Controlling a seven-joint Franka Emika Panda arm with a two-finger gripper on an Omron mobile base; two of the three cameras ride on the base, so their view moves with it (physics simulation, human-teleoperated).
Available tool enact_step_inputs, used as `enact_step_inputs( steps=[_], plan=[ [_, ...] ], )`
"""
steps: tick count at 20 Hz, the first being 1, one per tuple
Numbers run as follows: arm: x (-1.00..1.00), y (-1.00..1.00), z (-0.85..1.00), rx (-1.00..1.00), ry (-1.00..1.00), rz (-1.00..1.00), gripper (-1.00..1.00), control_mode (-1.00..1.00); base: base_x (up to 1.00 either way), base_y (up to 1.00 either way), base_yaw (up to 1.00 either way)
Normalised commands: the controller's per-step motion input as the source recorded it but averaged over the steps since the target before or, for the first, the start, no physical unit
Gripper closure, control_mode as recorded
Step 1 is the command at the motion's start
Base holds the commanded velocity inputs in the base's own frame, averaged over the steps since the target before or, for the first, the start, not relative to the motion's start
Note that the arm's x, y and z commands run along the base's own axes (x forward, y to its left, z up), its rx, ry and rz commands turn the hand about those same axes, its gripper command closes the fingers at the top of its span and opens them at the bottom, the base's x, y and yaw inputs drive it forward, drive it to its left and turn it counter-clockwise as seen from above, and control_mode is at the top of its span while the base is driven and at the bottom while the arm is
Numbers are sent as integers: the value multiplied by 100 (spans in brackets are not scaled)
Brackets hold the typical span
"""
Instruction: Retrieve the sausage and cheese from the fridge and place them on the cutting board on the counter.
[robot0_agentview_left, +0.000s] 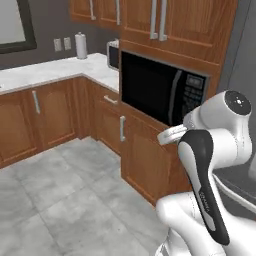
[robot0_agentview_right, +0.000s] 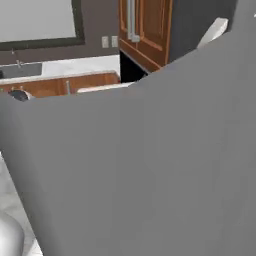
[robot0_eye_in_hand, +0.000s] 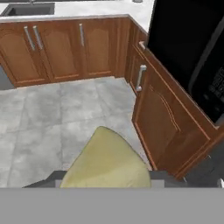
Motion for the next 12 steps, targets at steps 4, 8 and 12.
enact_step_inputs(
  steps=[4,8,12],
  plan=[
    [0,0,0,0,0,0,100,100,-16,12,100],
    [0,0,0,0,0,0,100,100,-7,18,99],
    [0,0,0,0,0,0,100,100,0,20,94]
  ],
)
